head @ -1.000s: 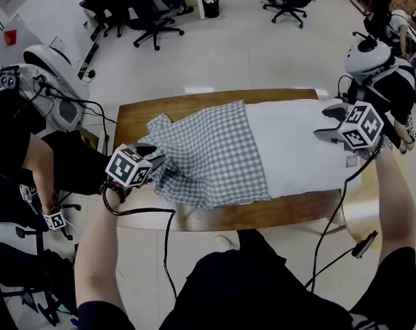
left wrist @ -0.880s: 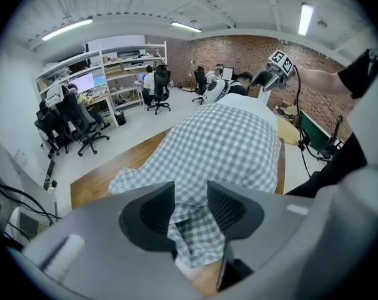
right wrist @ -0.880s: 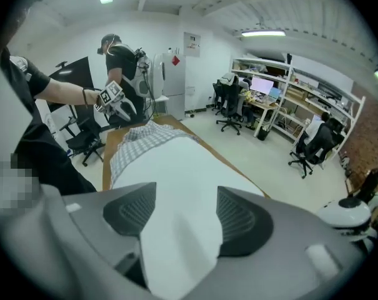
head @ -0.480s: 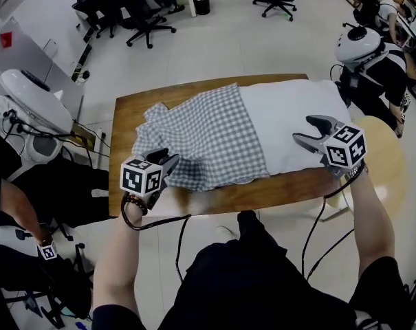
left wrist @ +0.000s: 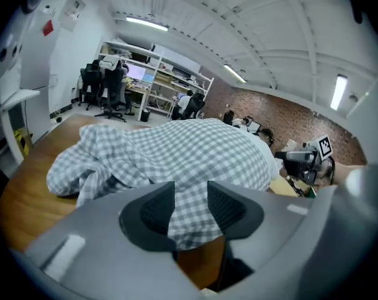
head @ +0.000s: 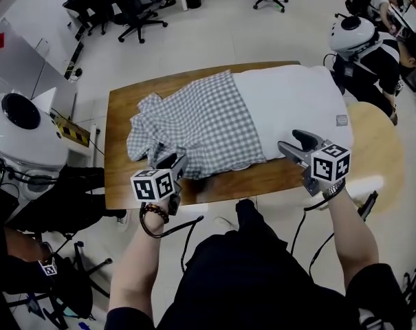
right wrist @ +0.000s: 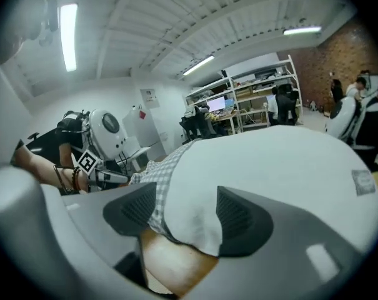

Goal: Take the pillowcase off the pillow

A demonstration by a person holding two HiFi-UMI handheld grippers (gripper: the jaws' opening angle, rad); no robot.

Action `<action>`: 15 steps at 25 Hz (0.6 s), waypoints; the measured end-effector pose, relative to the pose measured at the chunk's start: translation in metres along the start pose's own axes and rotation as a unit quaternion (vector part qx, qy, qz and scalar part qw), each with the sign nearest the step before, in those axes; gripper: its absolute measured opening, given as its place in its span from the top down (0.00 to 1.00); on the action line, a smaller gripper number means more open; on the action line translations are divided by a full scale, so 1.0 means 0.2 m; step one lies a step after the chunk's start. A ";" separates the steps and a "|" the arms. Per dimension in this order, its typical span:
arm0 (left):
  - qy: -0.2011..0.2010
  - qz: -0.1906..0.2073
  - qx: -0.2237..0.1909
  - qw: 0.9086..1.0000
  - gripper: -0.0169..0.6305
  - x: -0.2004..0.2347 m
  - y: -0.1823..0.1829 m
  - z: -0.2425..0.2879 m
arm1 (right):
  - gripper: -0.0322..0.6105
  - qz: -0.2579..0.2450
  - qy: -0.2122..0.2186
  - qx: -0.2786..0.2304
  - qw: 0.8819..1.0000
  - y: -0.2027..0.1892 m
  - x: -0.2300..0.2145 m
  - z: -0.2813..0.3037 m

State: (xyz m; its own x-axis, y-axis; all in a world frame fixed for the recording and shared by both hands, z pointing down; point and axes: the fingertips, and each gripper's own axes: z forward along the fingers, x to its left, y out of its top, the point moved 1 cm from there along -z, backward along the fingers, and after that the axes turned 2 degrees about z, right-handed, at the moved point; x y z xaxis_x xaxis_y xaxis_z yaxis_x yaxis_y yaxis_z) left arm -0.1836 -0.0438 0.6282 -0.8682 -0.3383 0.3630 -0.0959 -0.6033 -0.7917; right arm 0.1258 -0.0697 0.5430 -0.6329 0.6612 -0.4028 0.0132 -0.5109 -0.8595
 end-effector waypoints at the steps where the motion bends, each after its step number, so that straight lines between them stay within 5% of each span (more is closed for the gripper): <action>1: 0.001 -0.016 -0.004 1.000 0.72 0.00 -0.03 0.01 | 0.48 0.016 -0.003 -0.006 1.000 -0.03 0.00 0.00; 5: 0.010 -0.062 -0.006 0.998 0.72 -0.02 -0.16 0.03 | 0.48 0.109 -0.006 -0.028 0.994 -0.16 -0.02 0.00; 10: 0.027 -0.111 -0.013 0.993 0.72 0.01 -0.28 0.08 | 0.48 0.224 -0.023 -0.062 0.972 -0.33 -0.14 0.00; 15: 0.075 -0.192 -0.014 0.978 0.71 0.14 -0.39 0.09 | 0.48 0.286 -0.050 -0.071 0.954 -0.47 -0.23 0.03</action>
State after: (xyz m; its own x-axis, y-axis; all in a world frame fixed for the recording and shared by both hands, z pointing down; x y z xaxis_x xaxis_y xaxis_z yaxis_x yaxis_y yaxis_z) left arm -0.1918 -0.0195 0.7087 -0.8269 0.0208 0.5620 -0.4408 -0.6447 -0.6246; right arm 0.1491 -0.0542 0.6443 -0.5613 0.2379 -0.7927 0.4791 -0.6875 -0.5456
